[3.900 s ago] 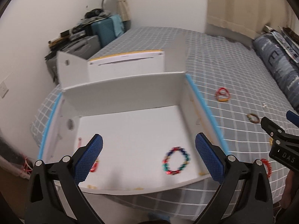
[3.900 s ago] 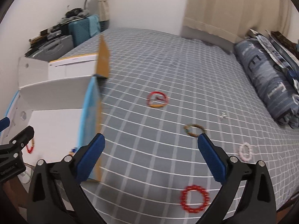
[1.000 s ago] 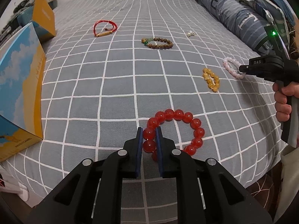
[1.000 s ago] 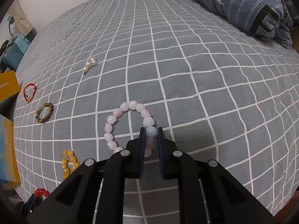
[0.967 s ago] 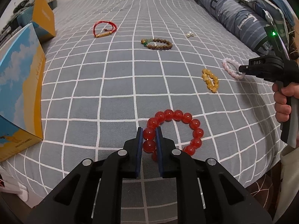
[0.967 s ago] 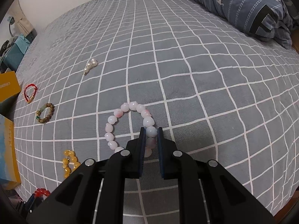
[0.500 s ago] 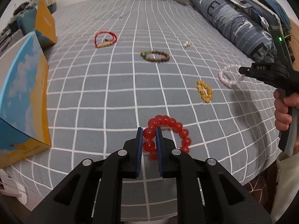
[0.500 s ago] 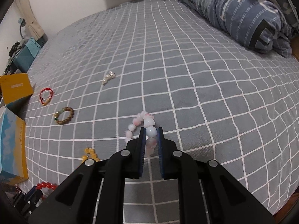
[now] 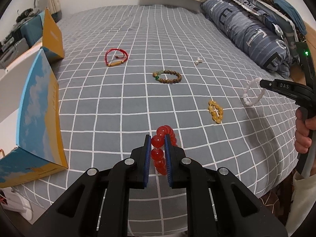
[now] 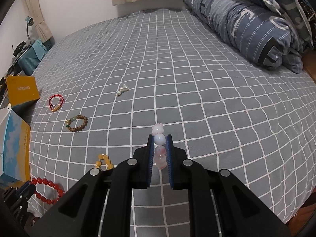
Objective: Organize jewelry
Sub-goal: 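Lift both bead bracelets and carry them over the white box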
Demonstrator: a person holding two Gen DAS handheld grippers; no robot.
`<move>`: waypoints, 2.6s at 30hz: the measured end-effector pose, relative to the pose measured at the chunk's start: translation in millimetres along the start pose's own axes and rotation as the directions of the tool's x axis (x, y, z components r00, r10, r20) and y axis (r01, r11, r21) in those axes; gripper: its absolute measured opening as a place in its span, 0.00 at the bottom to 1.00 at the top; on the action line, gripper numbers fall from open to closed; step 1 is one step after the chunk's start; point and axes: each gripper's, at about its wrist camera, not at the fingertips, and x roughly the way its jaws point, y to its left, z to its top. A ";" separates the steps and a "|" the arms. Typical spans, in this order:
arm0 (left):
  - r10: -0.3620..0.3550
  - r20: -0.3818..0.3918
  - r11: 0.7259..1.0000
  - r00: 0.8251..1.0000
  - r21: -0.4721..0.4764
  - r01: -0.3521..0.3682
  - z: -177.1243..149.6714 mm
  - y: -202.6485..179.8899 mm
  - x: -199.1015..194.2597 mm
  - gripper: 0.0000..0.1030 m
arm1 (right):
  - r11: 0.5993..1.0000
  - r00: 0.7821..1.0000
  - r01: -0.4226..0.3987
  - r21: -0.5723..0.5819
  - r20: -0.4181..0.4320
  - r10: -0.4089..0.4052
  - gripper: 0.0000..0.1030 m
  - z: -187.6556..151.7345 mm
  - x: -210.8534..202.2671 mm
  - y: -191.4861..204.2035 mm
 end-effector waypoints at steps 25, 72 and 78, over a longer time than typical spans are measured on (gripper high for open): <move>0.090 0.103 0.996 0.991 -0.003 -0.090 44.9 26.2 -40.1 0.13 | 0.996 0.991 0.064 -0.070 0.122 -0.055 0.11 -1.9 -58.0 39.2; 0.320 0.102 0.921 0.942 -0.268 -0.284 5.1 283.0 -146.9 0.13 | 0.848 0.928 -0.290 -0.443 0.085 0.362 0.11 -38.0 -113.9 383.9; 0.334 0.083 0.910 0.939 -0.289 -0.298 -2.5 299.3 -142.9 0.13 | 0.824 0.918 -0.310 -0.474 0.074 0.389 0.11 -45.5 -115.9 406.0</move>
